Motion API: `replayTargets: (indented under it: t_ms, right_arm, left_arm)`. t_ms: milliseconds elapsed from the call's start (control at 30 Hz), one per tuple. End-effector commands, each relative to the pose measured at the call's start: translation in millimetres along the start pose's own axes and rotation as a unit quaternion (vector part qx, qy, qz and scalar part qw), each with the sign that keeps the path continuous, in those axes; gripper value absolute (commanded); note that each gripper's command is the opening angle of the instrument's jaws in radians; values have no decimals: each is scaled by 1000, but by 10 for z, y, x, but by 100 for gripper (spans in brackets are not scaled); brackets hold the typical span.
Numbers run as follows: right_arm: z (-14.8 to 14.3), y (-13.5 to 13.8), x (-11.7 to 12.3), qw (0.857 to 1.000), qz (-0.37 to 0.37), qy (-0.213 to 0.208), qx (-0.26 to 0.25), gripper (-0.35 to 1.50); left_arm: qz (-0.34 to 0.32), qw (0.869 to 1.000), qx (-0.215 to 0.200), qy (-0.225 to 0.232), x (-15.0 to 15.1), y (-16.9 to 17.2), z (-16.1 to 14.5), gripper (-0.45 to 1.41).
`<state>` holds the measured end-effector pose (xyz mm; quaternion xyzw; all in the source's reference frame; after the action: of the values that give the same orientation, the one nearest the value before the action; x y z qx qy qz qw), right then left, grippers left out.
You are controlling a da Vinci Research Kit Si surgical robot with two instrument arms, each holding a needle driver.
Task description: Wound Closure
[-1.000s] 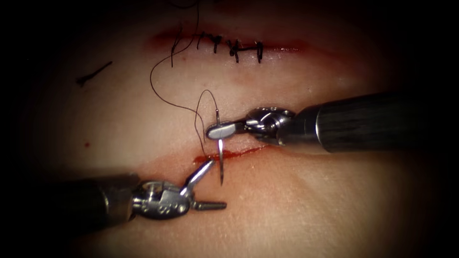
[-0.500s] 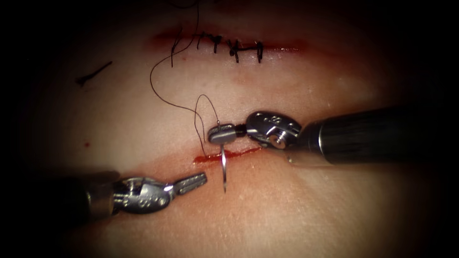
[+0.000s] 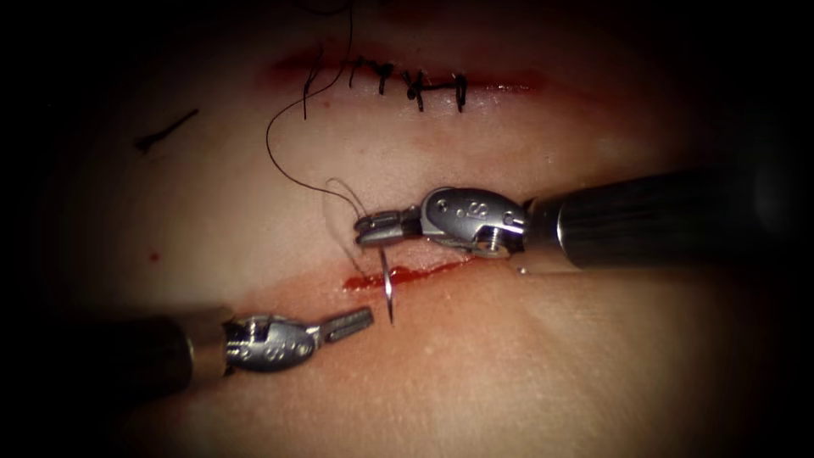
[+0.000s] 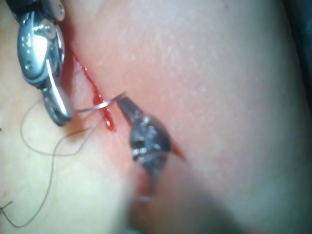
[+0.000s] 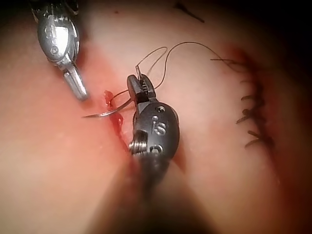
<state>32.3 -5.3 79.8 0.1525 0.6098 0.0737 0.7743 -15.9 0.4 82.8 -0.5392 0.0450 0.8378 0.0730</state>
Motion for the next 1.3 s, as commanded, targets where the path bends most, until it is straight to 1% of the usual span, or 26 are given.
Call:
replayTargets:
  t_ms: [33, 200, 367, 533, 767, 1033, 1300]
  right_arm:
    - [10, 2, -2, 1000, -11, 1, -1, -35]
    - [19, 5, 0, 999, -48, 0, -5, -35]
    - [21, 10, 0, 996, -85, -1, -10, -35]
    - [22, 16, 0, 991, -130, -4, -17, -35]
    - [27, 17, 2, 984, -176, -3, -21, -35]
    - [31, 16, 3, 980, -199, -5, -23, -35]
    - [36, 3, -2, 978, -207, -6, -24, -35]
  left_arm:
    - [0, 1000, 0, 0, -4, 5, 8, -20]
    - [0, 1000, 0, 0, -4, 7, 8, -20]
    - [1, 1000, -1, -1, -5, 10, 8, -20]
    - [0, 1000, -3, -1, -5, 12, 8, -22]
    - [0, 1000, -3, -1, -5, 13, 8, -23]
    - [0, 1000, -3, -1, -5, 13, 7, -25]
    - [-1, 1000, -3, -1, -4, 13, 7, -27]
